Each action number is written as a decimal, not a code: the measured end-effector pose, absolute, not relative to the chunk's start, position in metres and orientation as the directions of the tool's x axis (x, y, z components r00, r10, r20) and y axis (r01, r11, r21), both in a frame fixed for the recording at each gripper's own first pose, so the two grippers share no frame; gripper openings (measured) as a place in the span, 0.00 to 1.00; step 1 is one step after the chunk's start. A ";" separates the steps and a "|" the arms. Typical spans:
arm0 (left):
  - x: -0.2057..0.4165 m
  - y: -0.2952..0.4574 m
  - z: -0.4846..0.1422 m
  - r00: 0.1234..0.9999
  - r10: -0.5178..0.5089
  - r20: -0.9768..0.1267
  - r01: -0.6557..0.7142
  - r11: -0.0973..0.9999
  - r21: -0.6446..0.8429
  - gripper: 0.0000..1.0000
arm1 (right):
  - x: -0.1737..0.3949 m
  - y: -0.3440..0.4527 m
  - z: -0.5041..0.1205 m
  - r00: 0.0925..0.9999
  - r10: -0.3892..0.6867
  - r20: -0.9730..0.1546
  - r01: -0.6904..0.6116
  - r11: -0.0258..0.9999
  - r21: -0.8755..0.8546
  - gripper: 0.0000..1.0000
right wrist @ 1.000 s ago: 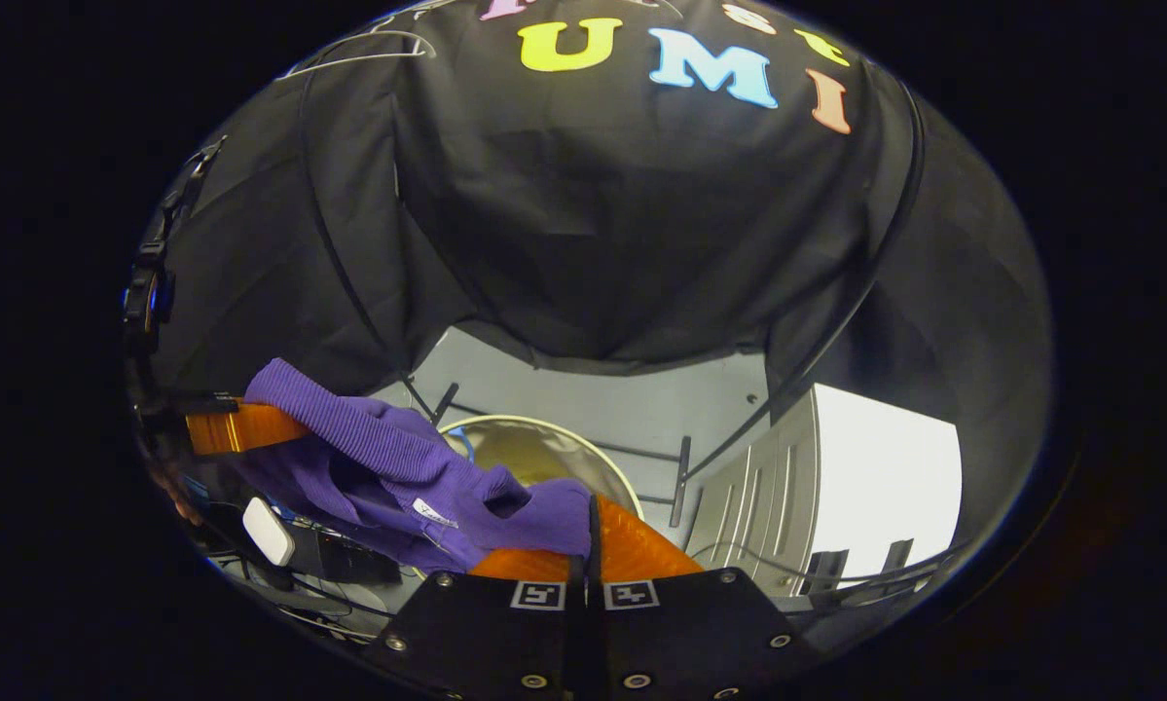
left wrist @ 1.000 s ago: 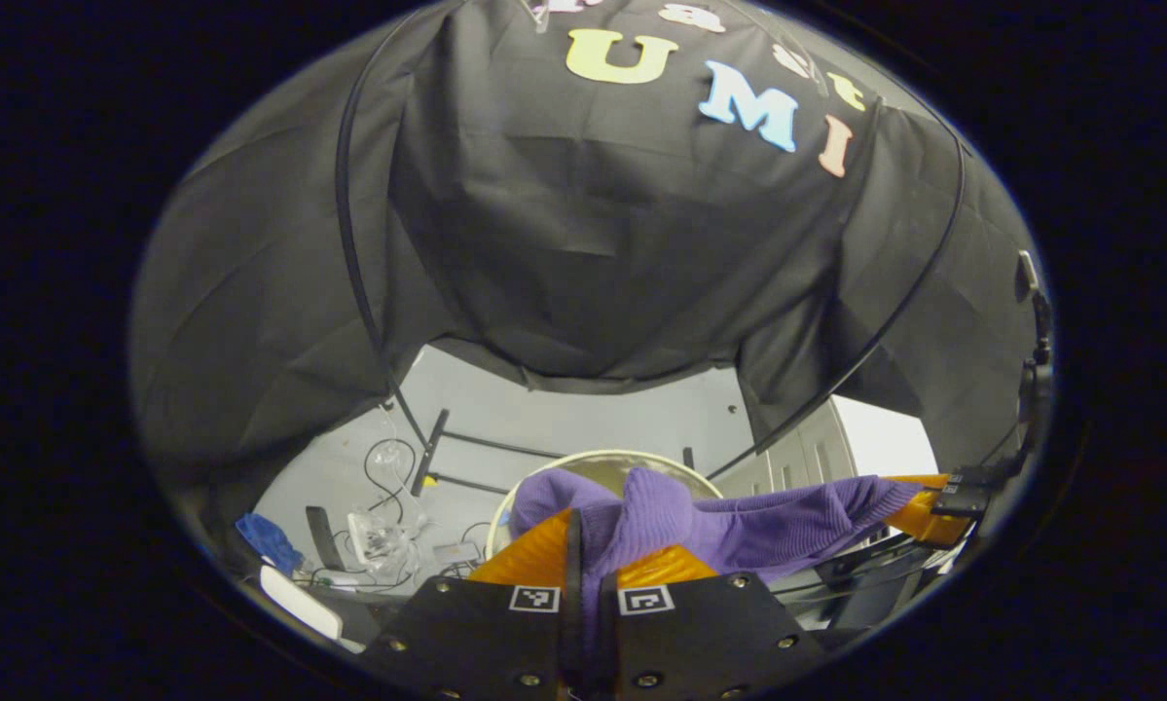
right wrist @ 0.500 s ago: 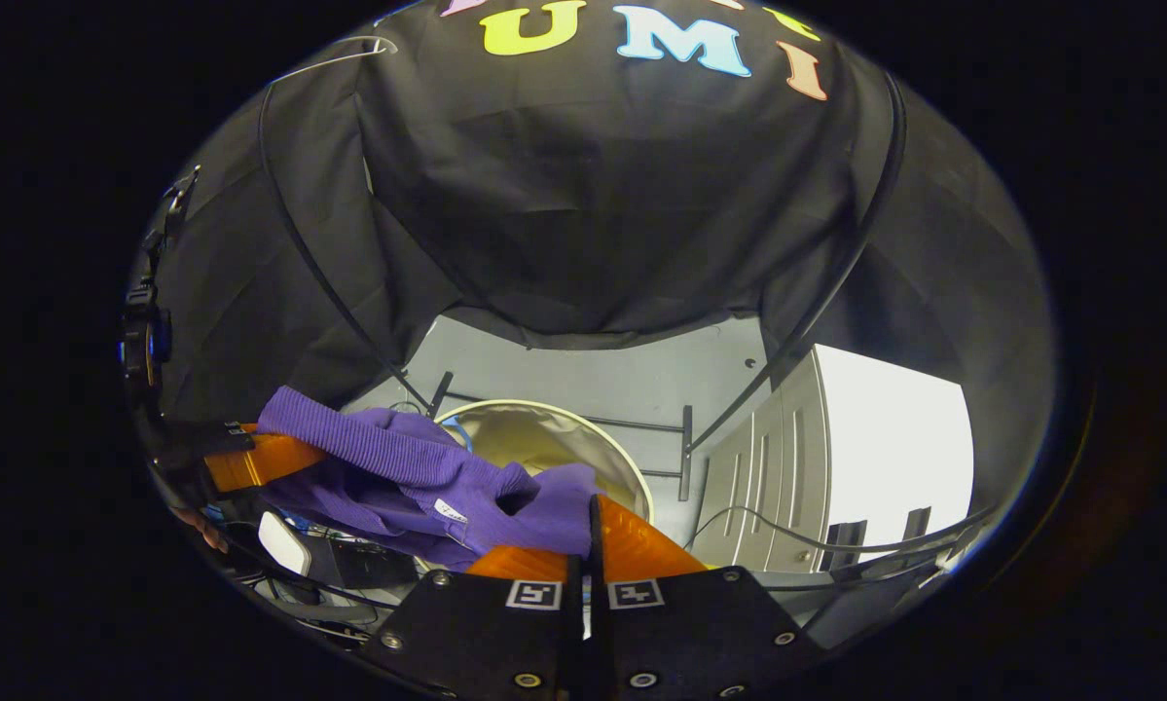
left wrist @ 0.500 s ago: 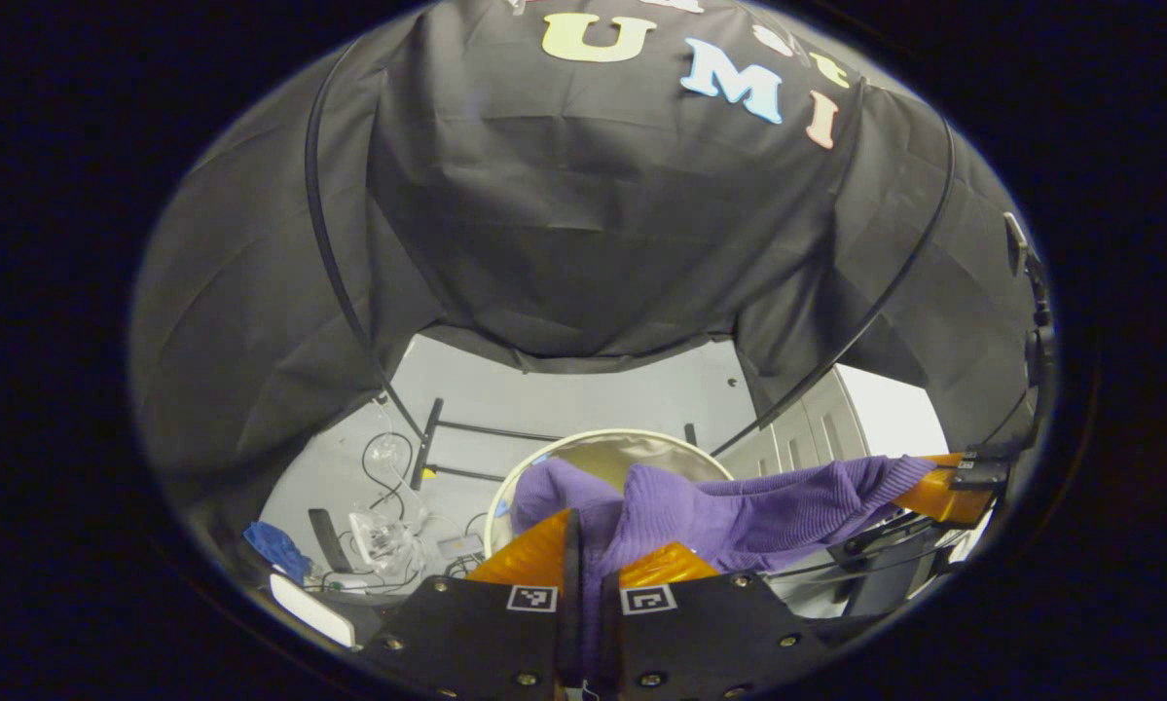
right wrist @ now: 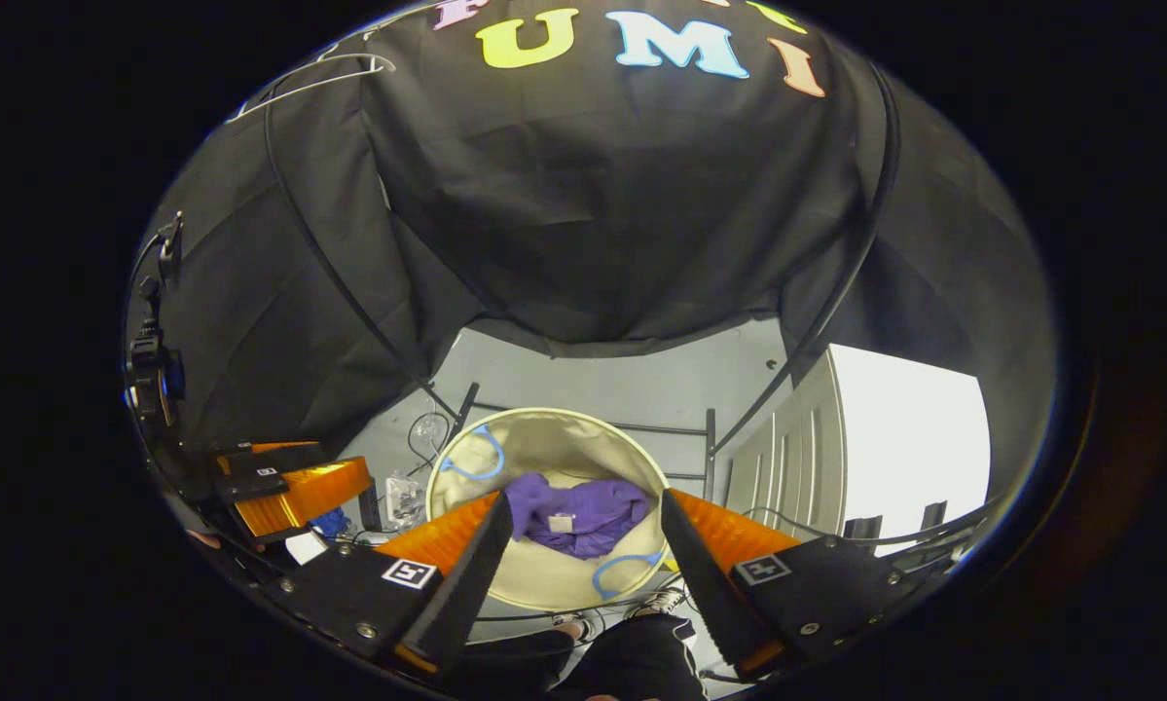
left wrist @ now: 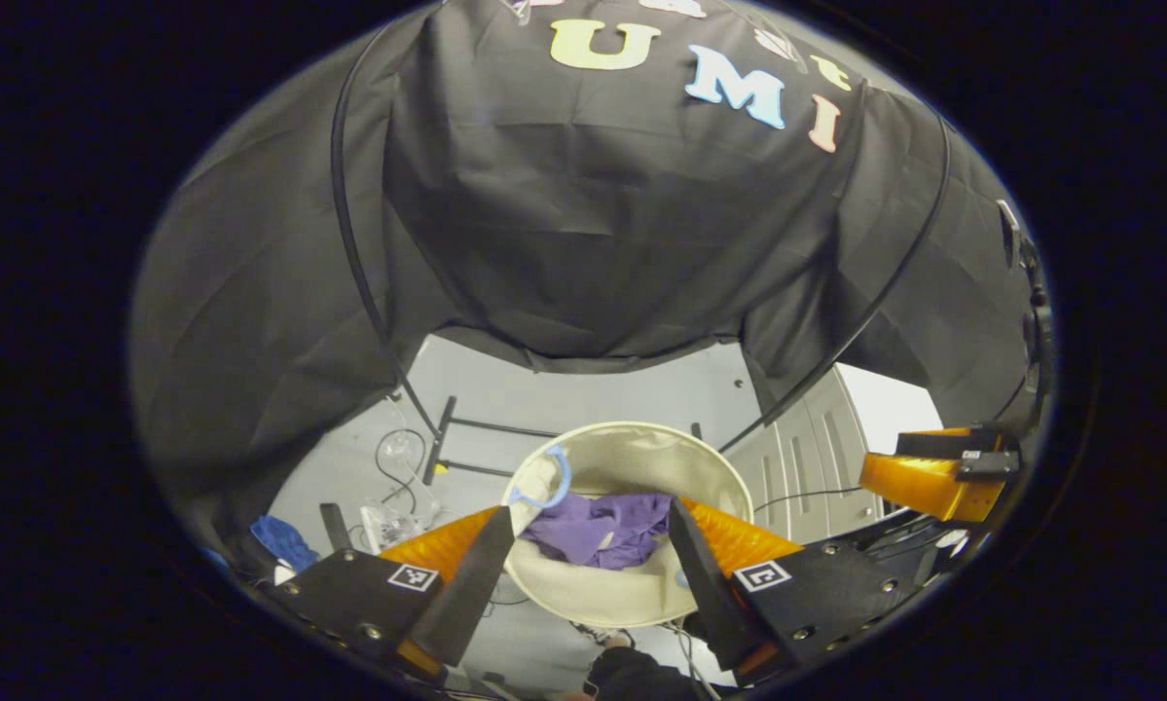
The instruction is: Grasp the clothes on the hanger with both hands and then place them into the laundry hamper below.
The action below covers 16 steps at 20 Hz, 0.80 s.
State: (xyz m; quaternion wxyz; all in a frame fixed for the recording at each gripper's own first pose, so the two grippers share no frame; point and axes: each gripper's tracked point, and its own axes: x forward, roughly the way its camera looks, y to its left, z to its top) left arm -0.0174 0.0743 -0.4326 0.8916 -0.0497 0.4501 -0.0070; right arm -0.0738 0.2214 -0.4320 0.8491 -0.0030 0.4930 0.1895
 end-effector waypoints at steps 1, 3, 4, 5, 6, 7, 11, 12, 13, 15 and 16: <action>-0.019 0.077 -0.423 0.609 -0.046 -0.792 -0.033 0.996 -0.084 0.94 | -0.072 0.218 -0.423 0.459 0.317 -0.830 -0.315 0.932 0.182 0.95; -0.023 0.083 -0.391 0.647 -0.017 -0.762 -0.056 0.996 -0.070 0.96 | -0.065 0.209 -0.401 0.509 0.310 -0.803 -0.288 0.940 0.181 0.95; -0.020 0.085 -0.372 0.677 -0.005 -0.736 -0.071 0.995 -0.073 0.93 | -0.059 0.201 -0.387 0.549 0.298 -0.781 -0.274 0.947 0.170 0.95; -0.018 0.085 -0.347 0.710 0.003 -0.704 -0.082 0.994 -0.079 0.93 | -0.048 0.192 -0.368 0.596 0.284 -0.751 -0.258 0.953 0.157 0.95; -0.014 0.087 -0.318 0.748 0.016 -0.663 -0.093 0.992 -0.081 0.93 | -0.037 0.180 -0.347 0.649 0.272 -0.710 -0.242 0.959 0.146 0.95; -0.008 0.088 -0.285 0.788 0.036 -0.614 -0.106 0.991 -0.079 0.93 | -0.027 0.172 -0.327 0.694 0.261 -0.671 -0.227 0.964 0.140 0.95; 0.012 0.083 -0.124 0.935 0.105 -0.338 -0.133 0.989 -0.062 0.93 | 0.014 0.131 -0.239 0.862 0.224 -0.455 -0.182 0.974 0.135 0.95; 0.013 0.080 -0.090 0.954 0.120 -0.273 -0.141 0.988 -0.058 0.93 | 0.020 0.121 -0.218 0.890 0.214 -0.402 -0.176 0.976 0.129 0.92; 0.013 0.077 -0.061 0.967 0.130 -0.219 -0.146 0.988 -0.056 0.94 | 0.025 0.112 -0.198 0.912 0.210 -0.353 -0.178 0.977 0.120 0.92; 0.003 0.067 -0.008 0.979 0.152 -0.140 -0.162 0.985 -0.066 0.94 | 0.035 0.083 -0.149 0.947 0.206 -0.247 -0.192 0.978 0.080 0.94; -0.004 0.058 0.015 0.981 0.162 -0.110 -0.171 0.982 -0.077 0.95 | 0.035 0.071 -0.131 0.959 0.200 -0.199 -0.194 0.980 0.051 0.94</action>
